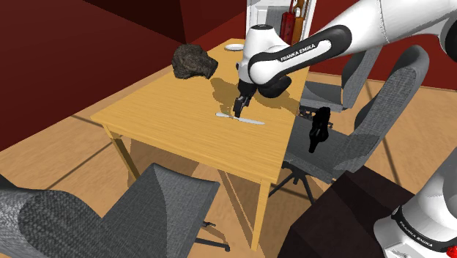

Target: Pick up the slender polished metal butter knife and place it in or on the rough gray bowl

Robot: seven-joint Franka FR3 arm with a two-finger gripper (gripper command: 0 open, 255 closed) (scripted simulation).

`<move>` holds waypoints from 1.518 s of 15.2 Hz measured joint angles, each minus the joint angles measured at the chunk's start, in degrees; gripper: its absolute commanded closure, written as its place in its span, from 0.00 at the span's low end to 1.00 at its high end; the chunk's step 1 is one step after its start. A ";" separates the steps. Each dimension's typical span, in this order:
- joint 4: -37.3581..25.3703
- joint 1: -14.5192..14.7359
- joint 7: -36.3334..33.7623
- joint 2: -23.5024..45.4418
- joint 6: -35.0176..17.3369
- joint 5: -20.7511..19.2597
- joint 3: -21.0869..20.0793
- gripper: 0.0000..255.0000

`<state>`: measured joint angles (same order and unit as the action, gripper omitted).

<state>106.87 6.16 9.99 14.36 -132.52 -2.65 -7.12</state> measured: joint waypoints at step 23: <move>-1.88 0.40 0.29 5.40 -4.83 -0.79 -0.02 1.00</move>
<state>105.00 6.56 10.28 19.76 -137.35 -3.44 -7.14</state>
